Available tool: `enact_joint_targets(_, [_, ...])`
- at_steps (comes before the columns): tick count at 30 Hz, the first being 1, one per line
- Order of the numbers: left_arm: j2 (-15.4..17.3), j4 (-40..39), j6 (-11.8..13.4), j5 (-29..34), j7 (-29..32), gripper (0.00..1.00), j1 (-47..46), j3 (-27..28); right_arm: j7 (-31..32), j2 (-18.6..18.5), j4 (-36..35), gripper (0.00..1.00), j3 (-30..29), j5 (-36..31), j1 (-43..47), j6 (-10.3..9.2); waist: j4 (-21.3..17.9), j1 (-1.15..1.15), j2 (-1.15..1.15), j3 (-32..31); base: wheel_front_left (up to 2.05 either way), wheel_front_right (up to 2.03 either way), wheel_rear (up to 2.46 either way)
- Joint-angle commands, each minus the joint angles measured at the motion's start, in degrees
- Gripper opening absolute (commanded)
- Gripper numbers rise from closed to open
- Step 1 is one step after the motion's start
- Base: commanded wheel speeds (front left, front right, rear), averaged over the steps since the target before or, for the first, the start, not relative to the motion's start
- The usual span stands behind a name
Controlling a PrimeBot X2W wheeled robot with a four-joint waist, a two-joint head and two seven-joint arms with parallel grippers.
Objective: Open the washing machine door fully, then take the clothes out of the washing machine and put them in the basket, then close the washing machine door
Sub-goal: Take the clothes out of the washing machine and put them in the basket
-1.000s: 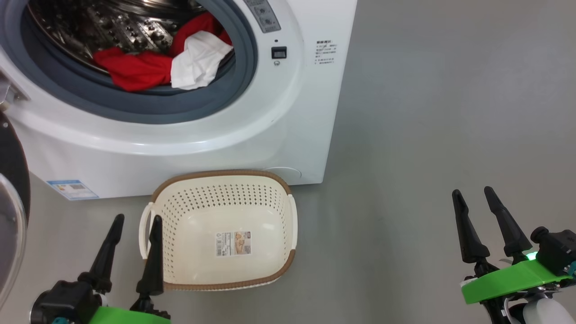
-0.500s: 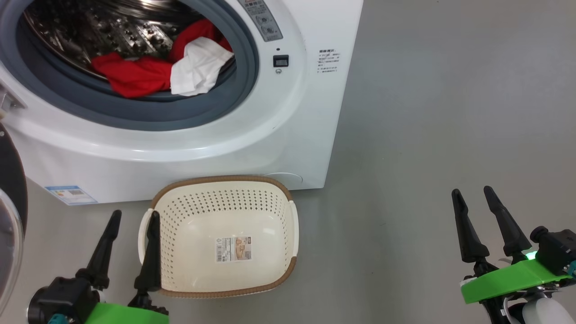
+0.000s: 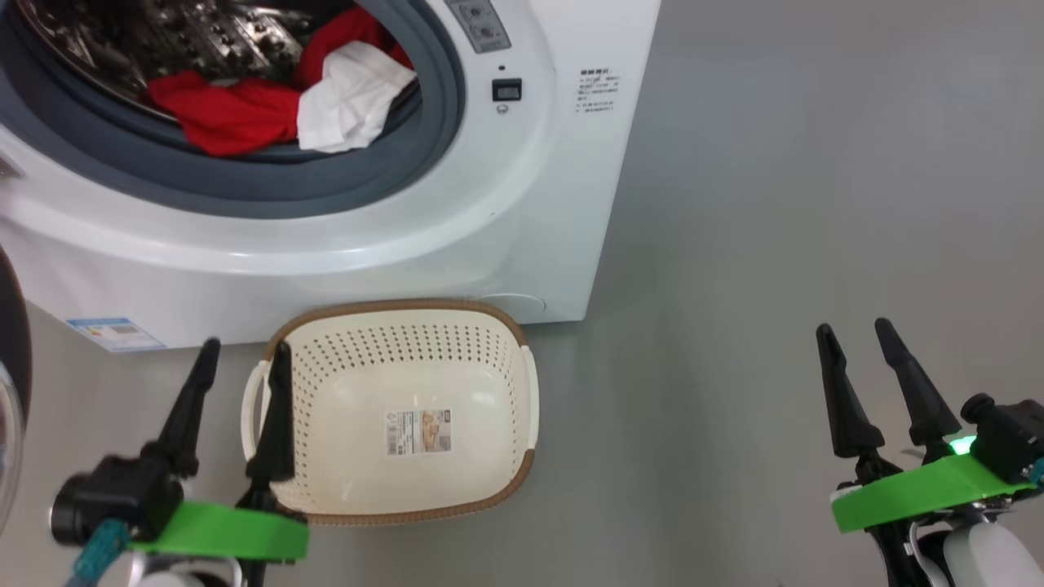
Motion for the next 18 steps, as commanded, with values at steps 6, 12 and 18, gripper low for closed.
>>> enact_joint_targets(6, [1.02,7.18,-0.31,2.27,-0.28,1.0,-12.92,0.5,-0.37,0.05,-2.17,1.0,1.6,0.25,-3.86,0.37,-1.5,0.0,0.0,5.68,0.0,0.0,0.0])
enact_joint_targets(12, [2.83,16.43,-0.29,4.52,-0.28,1.0,-25.81,-0.74,-0.37,0.99,-2.61,1.0,1.7,0.49,-5.81,0.37,-3.52,0.0,0.0,10.67,0.0,0.0,0.0])
enact_joint_targets(18, [4.33,25.09,-0.28,5.46,-0.25,1.0,-36.57,-1.83,-0.37,1.71,-2.96,1.0,1.42,0.77,-7.35,0.37,-5.0,0.0,0.0,14.37,0.0,0.0,0.0])
